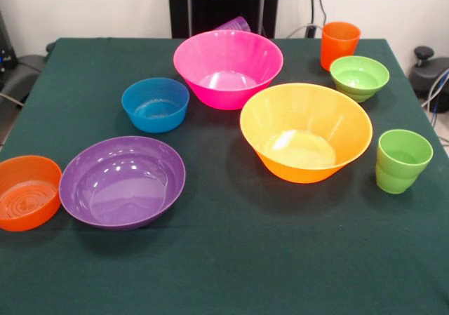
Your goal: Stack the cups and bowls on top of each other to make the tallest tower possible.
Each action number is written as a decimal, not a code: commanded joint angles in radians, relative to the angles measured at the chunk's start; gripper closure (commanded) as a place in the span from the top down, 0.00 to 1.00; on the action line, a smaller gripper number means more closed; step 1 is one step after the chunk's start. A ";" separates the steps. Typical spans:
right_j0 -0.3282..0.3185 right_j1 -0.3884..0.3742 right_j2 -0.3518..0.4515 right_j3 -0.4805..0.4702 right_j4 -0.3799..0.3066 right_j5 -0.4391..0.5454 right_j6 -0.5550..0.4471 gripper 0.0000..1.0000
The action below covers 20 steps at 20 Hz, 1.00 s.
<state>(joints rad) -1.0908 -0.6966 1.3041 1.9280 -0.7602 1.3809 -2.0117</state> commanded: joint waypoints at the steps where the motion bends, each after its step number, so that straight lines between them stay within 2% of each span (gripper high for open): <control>1: 0.072 0.124 -0.037 -0.069 -0.091 -0.126 -0.049 0.00; 4: 0.089 0.128 -0.042 -0.077 -0.130 -0.151 -0.069 0.00; 9: 0.082 0.125 -0.028 -0.054 -0.131 -0.177 -0.083 0.00; 14: 0.018 0.099 0.051 0.002 -0.084 -0.182 -0.141 0.00; 20: -0.025 0.120 0.102 0.072 -0.110 -0.259 -0.115 0.00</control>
<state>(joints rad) -1.1044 -0.6053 1.3816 1.9107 -0.8055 1.2227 -2.0117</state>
